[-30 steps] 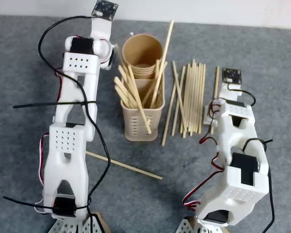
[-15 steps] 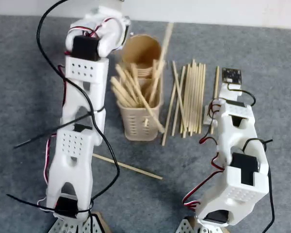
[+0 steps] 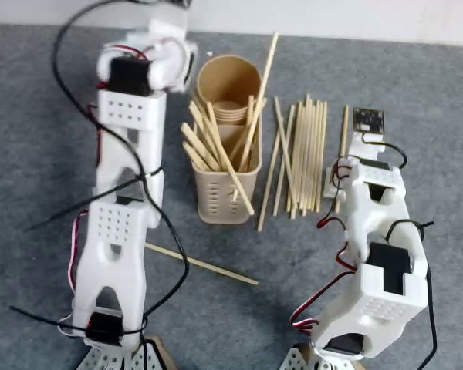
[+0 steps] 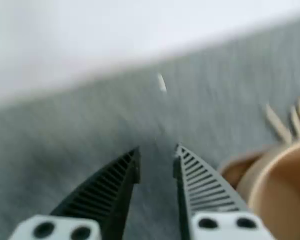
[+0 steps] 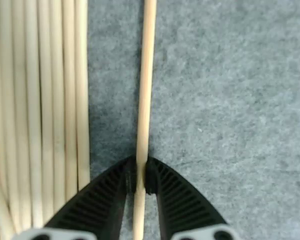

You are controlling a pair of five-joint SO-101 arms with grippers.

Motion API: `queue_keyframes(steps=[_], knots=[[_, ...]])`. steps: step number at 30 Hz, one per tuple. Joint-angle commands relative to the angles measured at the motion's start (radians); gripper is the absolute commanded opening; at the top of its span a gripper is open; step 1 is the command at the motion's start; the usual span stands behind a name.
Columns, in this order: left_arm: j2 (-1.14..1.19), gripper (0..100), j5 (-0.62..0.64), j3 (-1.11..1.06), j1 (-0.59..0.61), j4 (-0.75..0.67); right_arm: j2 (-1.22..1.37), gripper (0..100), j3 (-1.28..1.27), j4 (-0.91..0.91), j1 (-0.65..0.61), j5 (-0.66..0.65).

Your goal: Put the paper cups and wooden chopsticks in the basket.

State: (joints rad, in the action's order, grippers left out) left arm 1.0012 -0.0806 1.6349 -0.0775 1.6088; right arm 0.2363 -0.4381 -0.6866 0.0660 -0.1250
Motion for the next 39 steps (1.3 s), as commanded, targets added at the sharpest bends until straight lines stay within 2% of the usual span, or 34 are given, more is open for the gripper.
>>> queue_keyframes(steps=[1,7,12,28,31,34,37,39], knots=[[0.09,15,0.005,0.03,0.015,0.057,0.007,0.5,-0.002,-0.01,-0.036,0.006],[0.219,14,0.003,0.028,0.041,0.095,0.007,0.5,-0.002,-0.01,-0.036,0.006],[0.219,14,0.003,0.031,0.097,0.094,0.007,0.5,-0.002,-0.01,-0.036,0.006],[-0.077,14,-0.011,-0.01,0.493,0.161,0.007,0.9,0.027,-0.016,-0.024,0.006],[-0.182,14,-0.034,-0.16,0.552,0.164,0.01,1.0,0.107,-0.065,-0.025,0.006],[-0.366,15,-0.041,-0.449,0.55,0.164,0.012,1.0,0.251,-0.157,-0.047,0.006],[-0.616,15,-0.144,-0.797,0.472,0.16,0.012,1.7,0.403,-0.239,-0.079,0.005],[-0.776,15,-0.187,-1.017,0.41,0.158,0.013,5.7,0.481,-0.272,-0.099,0.005]])
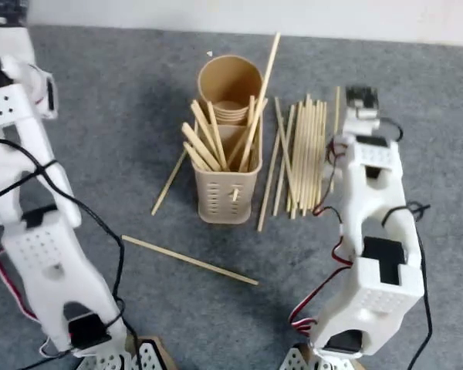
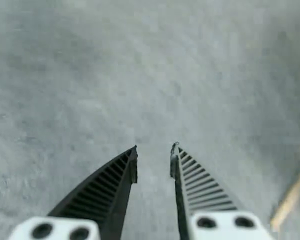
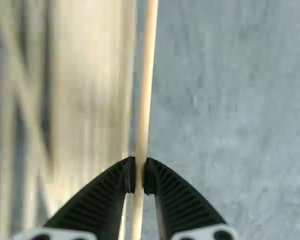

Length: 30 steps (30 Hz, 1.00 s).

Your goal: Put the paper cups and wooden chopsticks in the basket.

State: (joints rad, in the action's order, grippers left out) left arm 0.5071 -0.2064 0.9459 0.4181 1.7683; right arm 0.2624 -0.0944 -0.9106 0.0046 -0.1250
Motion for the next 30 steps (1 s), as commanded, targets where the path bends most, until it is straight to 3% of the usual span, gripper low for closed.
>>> queue_keyframes(steps=[1,4,13,17,23,30], knots=[[-0.357,15,-0.069,-0.432,-0.11,-0.003,-0.013,8.5,0.168,-0.058,-0.05,0.005],[-0.555,15,-0.071,-0.728,-0.14,-0.11,0.012,13.9,0.165,-0.073,-0.065,0.005],[-1.01,15,-0.072,-1.646,-0.134,-0.535,0.282,13.7,0.171,-0.068,-0.067,0.005],[-1.202,15,-0.071,-1.943,-0.139,-0.698,0.326,13.7,0.252,-0.077,-0.042,0.005],[-1.451,15,-0.069,-2.187,-0.134,-0.827,0.326,0.0,0.289,-0.13,-0.021,0.005],[-1.564,15,-0.071,-2.253,-0.134,-0.836,0.323,0.5,0.289,-0.176,-0.008,0.006]])
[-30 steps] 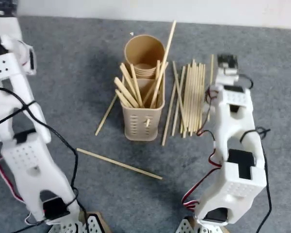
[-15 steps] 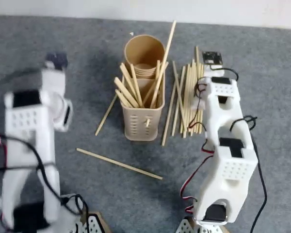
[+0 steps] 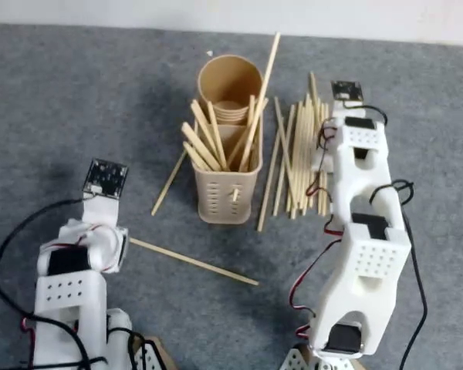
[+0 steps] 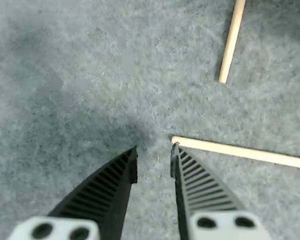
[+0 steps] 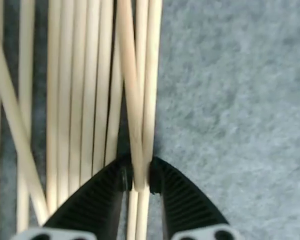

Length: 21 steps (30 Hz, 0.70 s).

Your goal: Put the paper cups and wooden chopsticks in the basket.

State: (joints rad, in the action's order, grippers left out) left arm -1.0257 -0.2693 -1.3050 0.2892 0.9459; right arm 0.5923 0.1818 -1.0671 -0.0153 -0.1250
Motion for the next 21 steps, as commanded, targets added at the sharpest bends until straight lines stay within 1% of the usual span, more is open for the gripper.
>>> queue_keyframes(steps=[1,3,6,10,14,17,21], knots=[[-0.031,15,-0.008,-0.002,-0.005,-0.014,-0.008,0.5,0.013,-0.019,0.021,0.011],[-0.031,15,-0.008,-0.002,-0.005,-0.014,-0.016,0.5,0.016,-0.021,0.036,0.012],[-0.031,15,-0.008,-0.002,-0.005,-0.014,-0.105,0.5,0.024,-0.021,0.054,0.032],[-0.031,15,-0.008,-0.002,-0.005,-0.014,-0.344,0.5,0.022,-0.021,0.085,0.08],[-0.031,15,-0.008,-0.002,-0.005,-0.014,-0.627,0.5,0.021,-0.013,0.082,0.12],[-0.031,15,-0.008,-0.002,-0.005,-0.014,-0.794,0.5,-0.004,0.024,0.044,0.153],[-0.031,15,-0.008,-0.002,-0.005,-0.014,-1.001,0.5,-0.117,0.174,-0.067,0.181]])
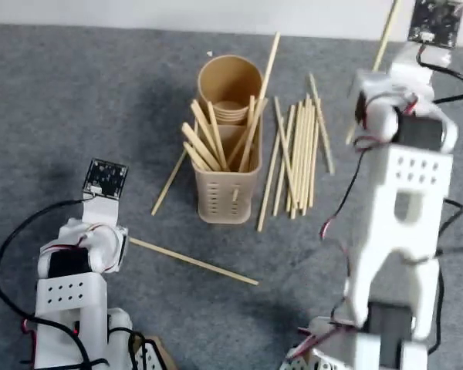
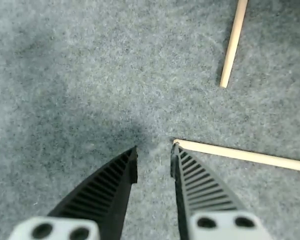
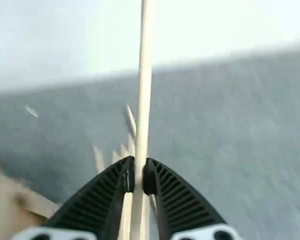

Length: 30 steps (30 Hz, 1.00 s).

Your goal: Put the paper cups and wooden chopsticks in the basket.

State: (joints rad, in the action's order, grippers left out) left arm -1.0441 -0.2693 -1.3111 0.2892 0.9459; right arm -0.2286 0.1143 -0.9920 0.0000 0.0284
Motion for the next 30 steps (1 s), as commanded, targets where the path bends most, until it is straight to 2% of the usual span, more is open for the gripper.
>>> queue_keyframes(steps=[1,5,9,12,16,19,23,25,30], knots=[[-0.013,15,-0.008,0.004,-0.005,-0.014,-0.234,0.5,-0.091,0.145,-0.114,0.04],[-0.013,15,-0.008,0.002,-0.007,-0.014,-0.441,0.5,-0.34,0.383,-0.257,0.092],[-0.012,15,-0.008,0.002,-0.007,-0.014,-0.587,0.5,-0.7,0.76,-0.369,0.103],[-0.012,15,-0.008,0.002,-0.007,-0.014,-0.633,0.5,-0.966,1.012,-0.415,0.098],[-0.012,15,-0.008,0.002,-0.008,-0.014,-0.625,0.6,-1.185,1.159,-0.429,0.098],[-0.012,15,-0.008,0.002,-0.008,-0.014,-0.633,2.9,-1.213,1.142,-0.429,0.098],[-0.012,15,-0.008,0.001,-0.01,-0.015,-0.636,19.1,-1.165,1.029,-0.426,0.098],[-0.012,15,-0.008,-0.01,-0.012,-0.02,-0.636,23.2,-1.073,0.915,-0.423,0.084],[-0.012,15,-0.008,-0.018,-0.013,-0.038,-0.634,23.1,-0.719,0.539,-0.423,-0.051]])
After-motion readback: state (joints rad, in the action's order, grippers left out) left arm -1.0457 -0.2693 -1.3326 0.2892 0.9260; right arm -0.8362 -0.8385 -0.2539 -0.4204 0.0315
